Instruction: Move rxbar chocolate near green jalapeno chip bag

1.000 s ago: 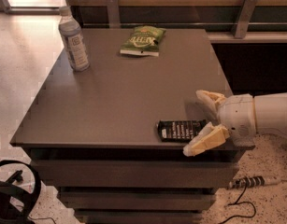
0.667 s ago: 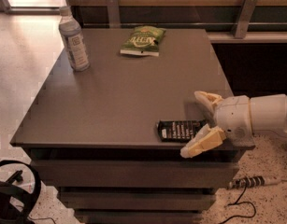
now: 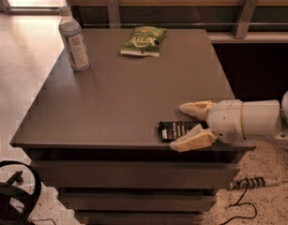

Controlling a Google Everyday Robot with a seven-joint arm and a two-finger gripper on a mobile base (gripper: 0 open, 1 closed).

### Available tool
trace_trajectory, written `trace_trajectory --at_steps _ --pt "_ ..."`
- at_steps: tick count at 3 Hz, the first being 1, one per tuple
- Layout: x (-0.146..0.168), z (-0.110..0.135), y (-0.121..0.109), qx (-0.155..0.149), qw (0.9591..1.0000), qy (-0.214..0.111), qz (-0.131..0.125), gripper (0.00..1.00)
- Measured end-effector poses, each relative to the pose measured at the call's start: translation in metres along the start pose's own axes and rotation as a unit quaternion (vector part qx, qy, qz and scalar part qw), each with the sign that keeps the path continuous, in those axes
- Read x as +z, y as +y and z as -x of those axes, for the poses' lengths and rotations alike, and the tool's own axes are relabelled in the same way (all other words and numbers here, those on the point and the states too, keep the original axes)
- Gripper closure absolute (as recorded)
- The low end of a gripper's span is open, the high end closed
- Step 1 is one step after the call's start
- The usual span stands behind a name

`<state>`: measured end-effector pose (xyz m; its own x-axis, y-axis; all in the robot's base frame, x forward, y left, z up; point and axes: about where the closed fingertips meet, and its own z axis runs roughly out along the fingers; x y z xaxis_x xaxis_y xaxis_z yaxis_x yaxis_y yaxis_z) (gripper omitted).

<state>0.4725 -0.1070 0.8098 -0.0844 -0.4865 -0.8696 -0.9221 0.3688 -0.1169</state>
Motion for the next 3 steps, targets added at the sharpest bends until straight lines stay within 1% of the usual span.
trace_trajectory --at_steps 2,3 --pt "0.0017 0.0019 0.0007 -0.002 1.0000 0.000 0.002 0.87" --pt "0.0030 0.0033 0.0017 -0.003 1.0000 0.000 0.003 1.00"
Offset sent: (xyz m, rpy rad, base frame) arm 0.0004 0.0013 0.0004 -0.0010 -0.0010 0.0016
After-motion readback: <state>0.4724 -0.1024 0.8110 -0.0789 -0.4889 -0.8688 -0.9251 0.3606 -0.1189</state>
